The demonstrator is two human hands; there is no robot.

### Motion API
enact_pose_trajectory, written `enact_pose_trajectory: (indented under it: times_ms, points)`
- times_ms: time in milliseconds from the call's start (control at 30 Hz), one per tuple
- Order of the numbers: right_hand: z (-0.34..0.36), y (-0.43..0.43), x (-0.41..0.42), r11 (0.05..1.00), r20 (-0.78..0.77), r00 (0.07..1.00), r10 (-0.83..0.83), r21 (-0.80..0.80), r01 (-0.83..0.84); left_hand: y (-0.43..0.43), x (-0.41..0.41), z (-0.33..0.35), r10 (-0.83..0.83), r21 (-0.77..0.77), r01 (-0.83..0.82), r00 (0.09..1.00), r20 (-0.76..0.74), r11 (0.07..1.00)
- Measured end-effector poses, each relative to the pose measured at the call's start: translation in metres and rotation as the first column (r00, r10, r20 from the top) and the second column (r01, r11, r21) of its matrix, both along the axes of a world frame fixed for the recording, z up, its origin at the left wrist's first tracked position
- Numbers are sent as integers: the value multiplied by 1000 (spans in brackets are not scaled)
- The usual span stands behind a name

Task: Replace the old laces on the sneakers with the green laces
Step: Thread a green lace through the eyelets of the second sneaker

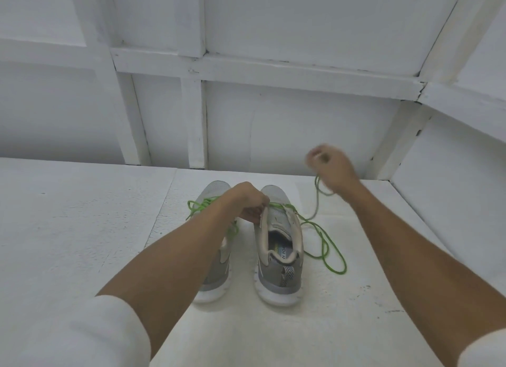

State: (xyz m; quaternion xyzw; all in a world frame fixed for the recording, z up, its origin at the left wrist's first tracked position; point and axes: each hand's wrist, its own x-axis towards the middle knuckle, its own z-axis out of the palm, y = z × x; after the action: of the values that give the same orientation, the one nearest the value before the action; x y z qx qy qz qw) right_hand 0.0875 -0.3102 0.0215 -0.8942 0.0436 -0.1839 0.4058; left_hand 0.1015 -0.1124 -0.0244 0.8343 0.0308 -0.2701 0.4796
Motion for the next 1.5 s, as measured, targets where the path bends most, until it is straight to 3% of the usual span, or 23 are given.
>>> enact_pose_trajectory:
  times_ms: [33,100,167,300,400,500,600,900,1067,1200,1267,1367,1500]
  points:
    - [-17,5,-4,973,-141,986,93,-198,-120,0,0,0,2,-2,-2,1000,-3,1000]
    - [-50,10,-11,856,-358,926,121,-435,-280,0,0,1,2,-6,-2,1000,-11,1000]
    - [-66,16,-15,808,-410,910,62,-514,-287,1,0,1,1,-8,-1,1000,-19,1000]
    - [-66,17,-16,823,-350,937,0,-532,-199,0,-1,1,1,-11,-2,1000,-29,1000]
    - [-51,11,-11,934,-222,972,-79,-356,-6,3,-1,1,7,-24,-8,999,-31,1000]
    - [-26,3,-3,984,-104,979,-176,1,177,3,0,1,5,-28,-6,999,-35,1000]
    - [-8,-5,4,910,-115,966,-232,325,257,2,1,1,2,-19,-2,999,-38,1000]
    - [11,-26,12,616,-95,967,-237,755,226,2,3,2,-8,-12,8,999,-43,1000]
    - [23,-35,13,510,-53,963,-266,839,187,2,4,3,-17,1,18,999,-52,1000]
    - [23,-32,7,628,-58,976,-210,757,181,-1,4,5,-28,50,29,999,-23,998]
    - [24,-27,2,701,-58,984,-169,695,161,-7,7,6,-92,193,74,992,85,978]
    - [29,-17,-11,787,-60,992,-111,605,124,-24,14,8,-299,455,115,885,357,883]
    - [30,-5,-37,769,-69,994,87,639,-23,-52,21,3,-535,493,311,732,422,813]
